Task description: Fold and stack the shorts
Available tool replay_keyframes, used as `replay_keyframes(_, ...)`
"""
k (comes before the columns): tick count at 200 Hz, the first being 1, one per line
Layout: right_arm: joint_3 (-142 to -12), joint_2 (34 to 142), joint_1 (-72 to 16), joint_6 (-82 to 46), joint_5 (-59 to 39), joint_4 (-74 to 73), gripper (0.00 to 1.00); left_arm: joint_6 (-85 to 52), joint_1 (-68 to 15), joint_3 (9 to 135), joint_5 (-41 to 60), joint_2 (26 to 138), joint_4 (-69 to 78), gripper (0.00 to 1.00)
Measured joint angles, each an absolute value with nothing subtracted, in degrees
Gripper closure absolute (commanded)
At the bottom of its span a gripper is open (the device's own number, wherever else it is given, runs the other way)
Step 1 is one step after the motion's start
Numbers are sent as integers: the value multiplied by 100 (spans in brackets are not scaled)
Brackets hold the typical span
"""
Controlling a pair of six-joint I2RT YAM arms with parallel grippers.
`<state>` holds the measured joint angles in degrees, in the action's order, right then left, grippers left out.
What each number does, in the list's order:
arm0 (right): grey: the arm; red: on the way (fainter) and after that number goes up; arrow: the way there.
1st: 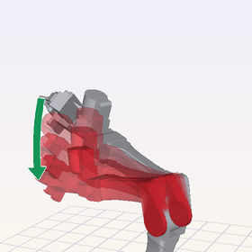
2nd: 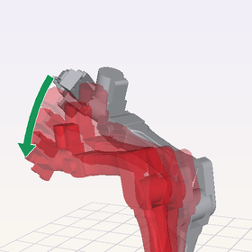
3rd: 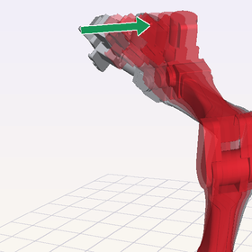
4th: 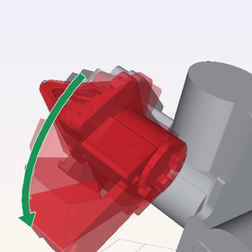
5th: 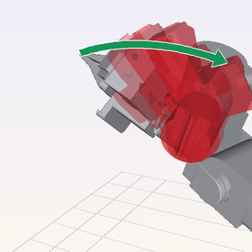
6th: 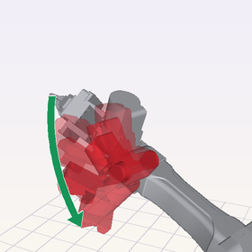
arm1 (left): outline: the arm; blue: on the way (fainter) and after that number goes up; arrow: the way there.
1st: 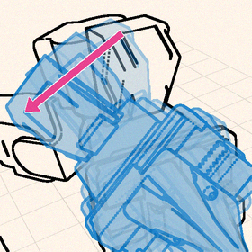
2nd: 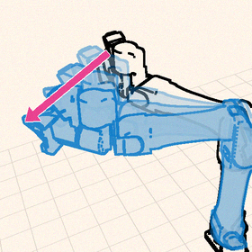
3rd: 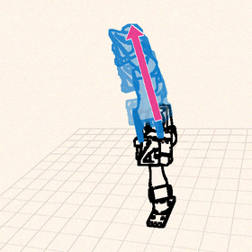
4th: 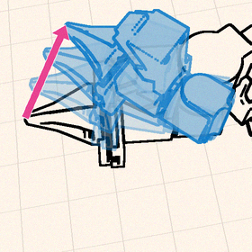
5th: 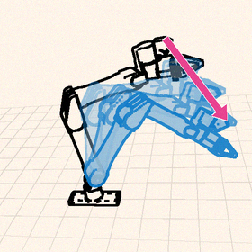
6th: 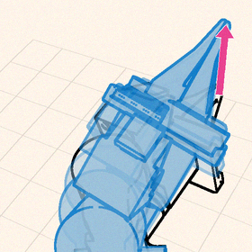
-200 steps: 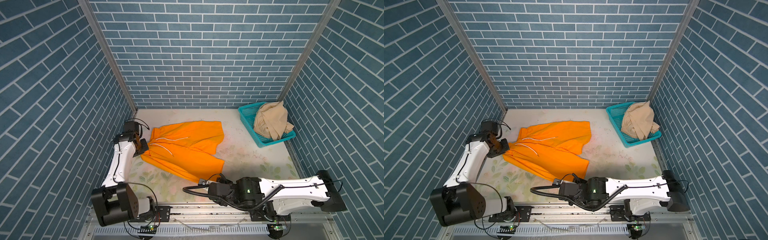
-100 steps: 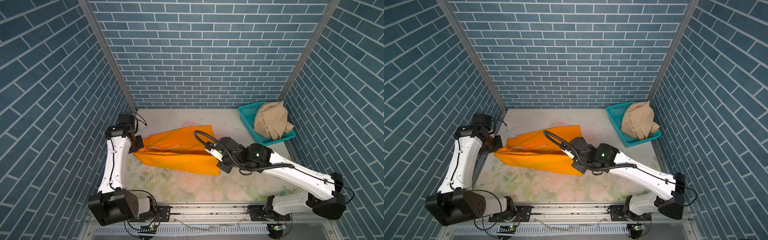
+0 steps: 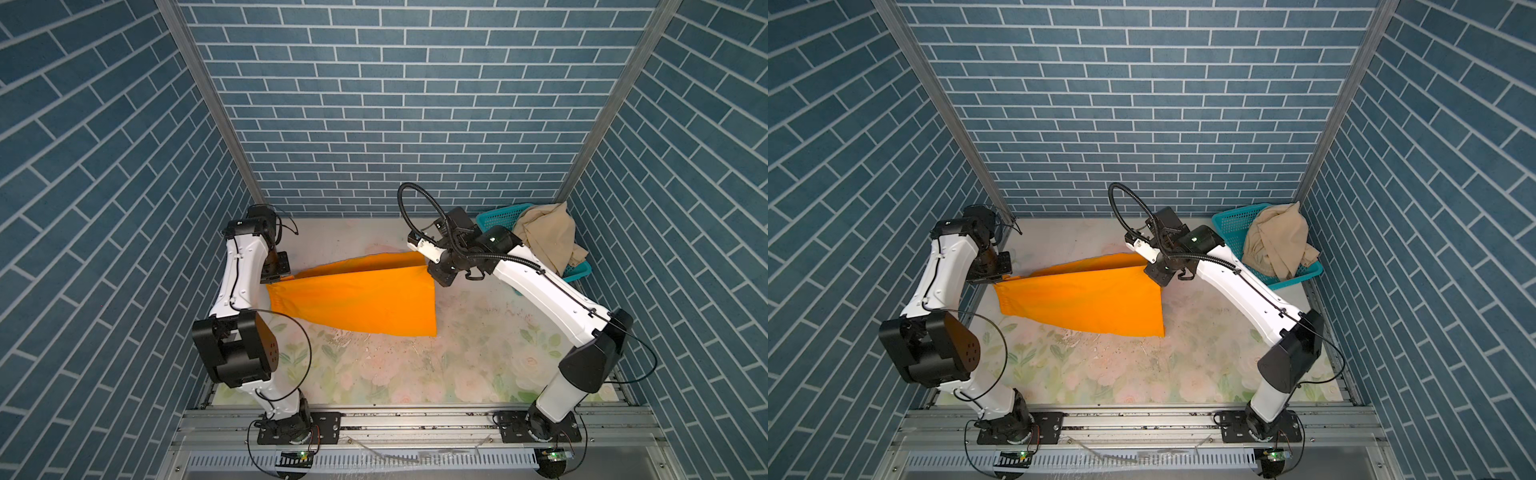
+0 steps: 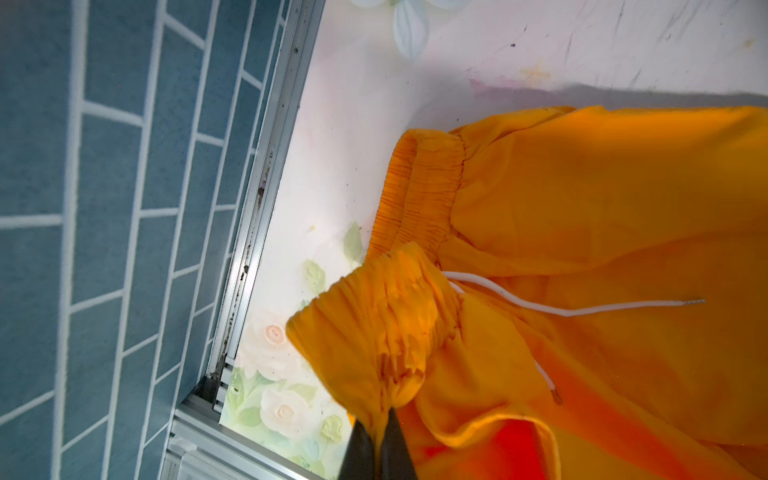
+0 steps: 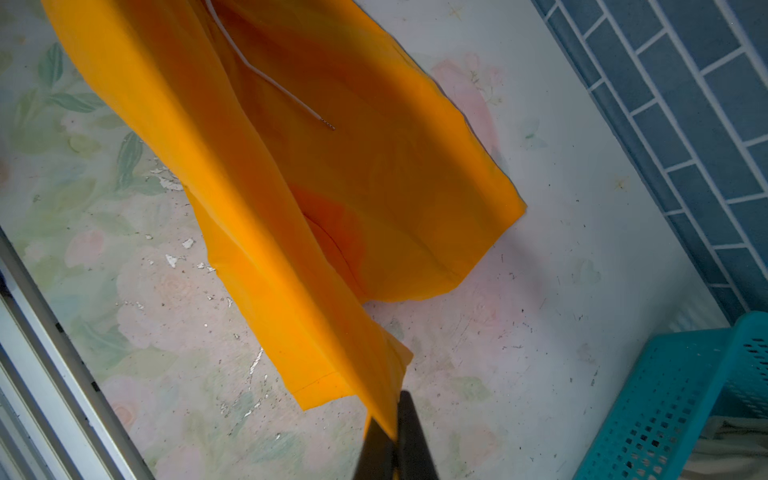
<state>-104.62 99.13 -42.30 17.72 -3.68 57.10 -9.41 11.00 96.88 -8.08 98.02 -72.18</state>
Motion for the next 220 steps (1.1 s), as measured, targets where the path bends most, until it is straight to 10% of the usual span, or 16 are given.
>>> replay_keyframes(100, -13653, 12905, -3212, 2346, -1485, 6302, 100, -965, 1017, 11465, -819, 12007, -7336, 100)
replay_keyframes(165, -14470, 14387, -2954, 2405, -1669, 6388, 100, -1011, 1022, 12431, -993, 13157, -7347, 58)
replay_keyframes(199, -14470, 14654, -2832, 2298, -1599, 6093, 51, -1011, 1052, 12674, -1118, 13535, -7303, 2)
replay_keyframes(220, -14470, 14706, -2770, 2187, -1612, 5817, 37, -982, 1083, 12698, -1144, 13572, -7286, 0)
